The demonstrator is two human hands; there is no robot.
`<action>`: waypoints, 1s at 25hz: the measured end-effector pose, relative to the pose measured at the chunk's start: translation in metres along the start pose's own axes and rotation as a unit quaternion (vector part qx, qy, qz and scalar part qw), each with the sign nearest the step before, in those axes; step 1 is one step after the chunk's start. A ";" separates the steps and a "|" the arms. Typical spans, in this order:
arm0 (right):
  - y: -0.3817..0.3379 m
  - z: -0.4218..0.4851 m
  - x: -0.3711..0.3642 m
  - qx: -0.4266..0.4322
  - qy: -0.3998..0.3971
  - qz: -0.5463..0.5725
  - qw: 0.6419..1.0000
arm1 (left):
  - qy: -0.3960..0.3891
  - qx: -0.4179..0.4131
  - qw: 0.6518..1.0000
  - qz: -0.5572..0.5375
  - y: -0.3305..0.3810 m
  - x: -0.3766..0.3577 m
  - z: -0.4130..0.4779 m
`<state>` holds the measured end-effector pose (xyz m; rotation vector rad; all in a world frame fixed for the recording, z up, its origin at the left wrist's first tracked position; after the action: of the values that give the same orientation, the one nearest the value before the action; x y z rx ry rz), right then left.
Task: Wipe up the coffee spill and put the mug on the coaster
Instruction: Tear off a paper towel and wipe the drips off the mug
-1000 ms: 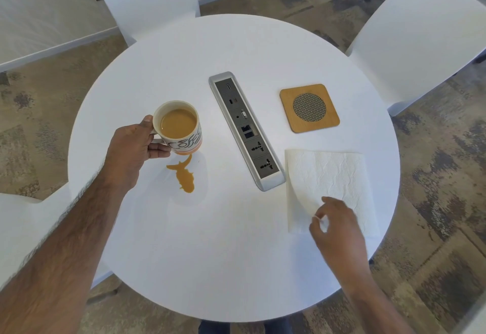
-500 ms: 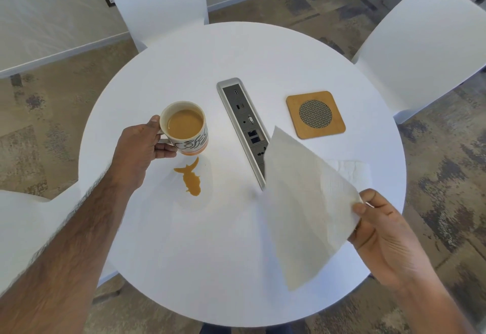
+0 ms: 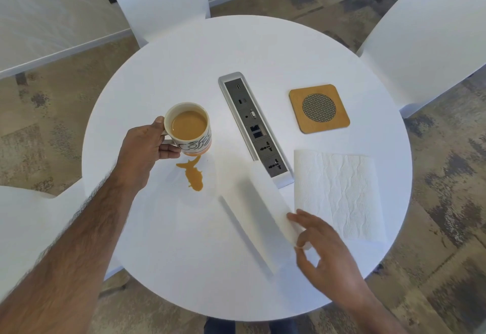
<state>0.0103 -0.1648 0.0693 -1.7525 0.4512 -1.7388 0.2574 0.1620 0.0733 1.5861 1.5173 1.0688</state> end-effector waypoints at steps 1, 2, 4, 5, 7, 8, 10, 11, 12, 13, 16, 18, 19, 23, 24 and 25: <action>-0.007 0.000 -0.010 0.045 -0.026 -0.031 0.998 | 0.002 0.002 1.000 0.000 0.000 0.000 0.000; -0.013 -0.001 -0.019 0.077 -0.047 -0.051 0.995 | 0.003 0.003 1.000 -0.001 0.000 -0.001 -0.001; -0.019 0.000 -0.025 0.095 -0.065 -0.060 0.992 | 0.004 0.006 1.000 -0.004 0.000 -0.003 -0.001; -0.018 0.003 -0.024 0.081 -0.047 -0.054 0.994 | 0.004 0.006 1.000 -0.004 0.000 -0.004 -0.002; -0.008 0.017 -0.014 -0.010 0.035 -0.049 0.998 | 0.007 0.006 1.000 -0.004 0.000 -0.003 -0.002; 0.001 0.026 -0.012 -0.080 0.073 -0.039 0.993 | 0.008 0.005 1.000 -0.005 0.000 -0.003 -0.002; 0.011 0.044 -0.020 -0.183 0.081 -0.019 0.980 | 0.004 0.005 1.000 -0.006 0.000 -0.002 -0.003; 0.006 0.053 -0.028 -0.180 0.062 -0.036 0.981 | 0.004 0.005 1.000 -0.004 0.000 -0.002 -0.003; -0.005 0.059 -0.041 -0.136 0.036 -0.077 0.987 | 0.006 0.005 1.000 -0.003 0.000 -0.001 -0.004; -0.018 0.061 -0.056 -0.079 0.008 -0.127 0.989 | 0.007 0.005 1.000 -0.002 0.000 -0.001 -0.004; -0.039 0.050 -0.101 0.011 -0.065 -0.207 0.976 | 0.006 0.002 1.000 -0.001 0.002 -0.001 -0.004; -0.035 0.042 -0.120 0.012 -0.093 -0.233 0.968 | 0.005 0.000 1.000 -0.003 0.002 0.000 -0.004; -0.033 0.040 -0.125 0.010 -0.102 -0.243 0.965 | 0.006 -0.001 1.000 -0.004 0.002 0.001 -0.003; -0.031 0.046 -0.135 0.016 -0.111 -0.254 0.961 | 0.011 0.002 1.000 -0.006 -0.001 0.004 -0.002; -0.030 0.049 -0.137 0.012 -0.112 -0.251 0.962 | 0.011 0.004 1.000 -0.005 -0.002 0.005 -0.002; -0.028 0.051 -0.138 0.009 -0.111 -0.248 0.962 | 0.011 0.008 1.000 -0.003 -0.003 0.005 -0.002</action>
<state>0.0449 -0.0462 -0.0154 -2.1463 -0.1160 -1.8244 0.2541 0.1667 0.0720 1.5841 1.5480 1.0768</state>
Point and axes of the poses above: each hand's wrist, its own z-axis towards the middle knuckle, its own x-axis out of the back of the hand, y = z × x, the point moved 8 cm from there along z, towards the middle knuckle, and after that the axes turned 4 degrees about x, right-handed, at the moved point
